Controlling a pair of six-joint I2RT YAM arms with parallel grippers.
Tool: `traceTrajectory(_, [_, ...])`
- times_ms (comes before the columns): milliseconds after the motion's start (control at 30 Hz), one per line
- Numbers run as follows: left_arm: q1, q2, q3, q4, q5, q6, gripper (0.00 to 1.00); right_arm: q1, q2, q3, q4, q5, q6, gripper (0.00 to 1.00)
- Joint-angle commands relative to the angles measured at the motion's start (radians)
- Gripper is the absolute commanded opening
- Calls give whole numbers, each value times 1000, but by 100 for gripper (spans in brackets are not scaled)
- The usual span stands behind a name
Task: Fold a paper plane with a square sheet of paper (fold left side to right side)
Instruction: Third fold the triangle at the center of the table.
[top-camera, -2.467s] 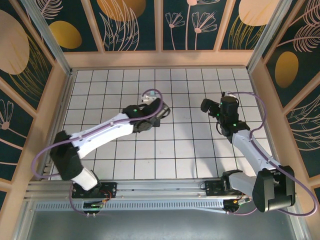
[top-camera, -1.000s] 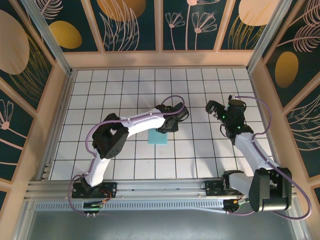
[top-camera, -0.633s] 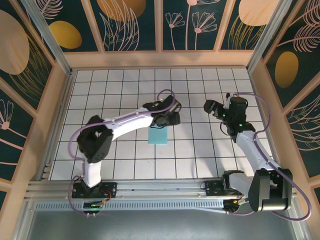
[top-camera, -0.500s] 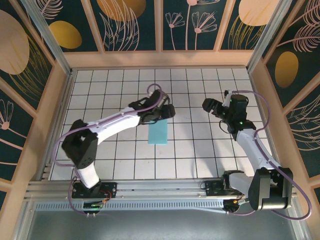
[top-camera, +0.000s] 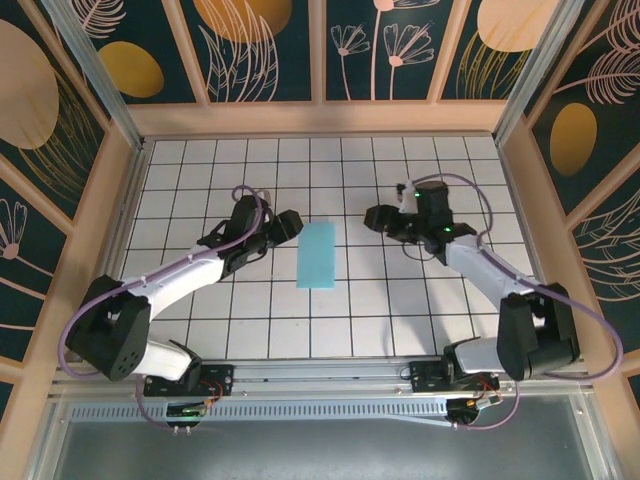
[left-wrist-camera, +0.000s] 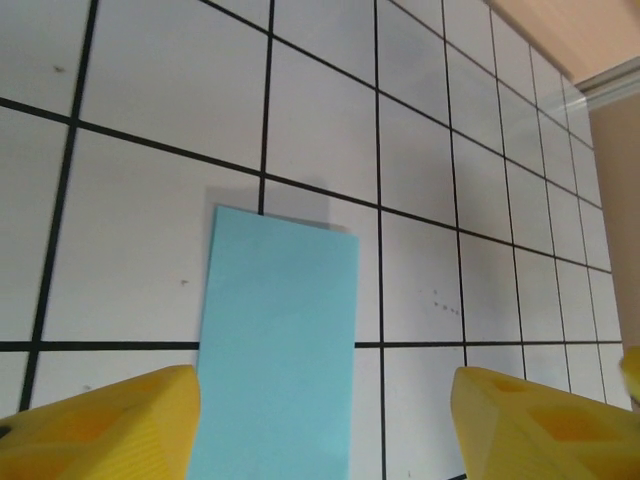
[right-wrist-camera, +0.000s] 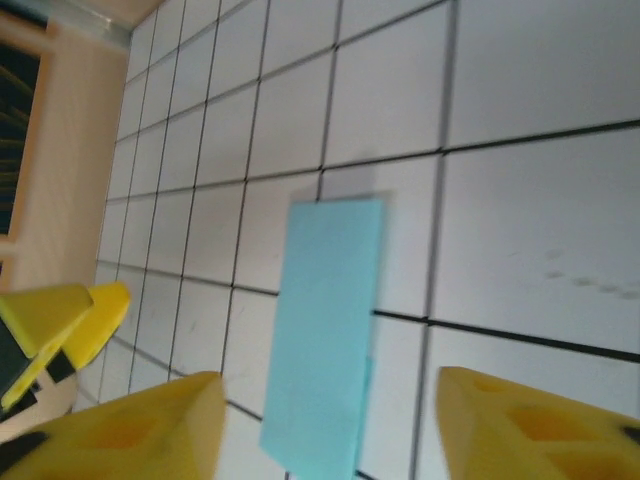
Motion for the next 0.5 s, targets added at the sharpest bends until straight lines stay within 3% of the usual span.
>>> traceTrajectory(0, [39,-68,-65,104,7,6,71,76,90,49,53,-28,66,47])
traceTrajectory(300, [134,-160,-229,200,76,-29,81,191,306,120,98,7,128,7])
traceTrajectory(467, [141,-162,-249,207,89,-26,81,202,375,141,96,14,137,0])
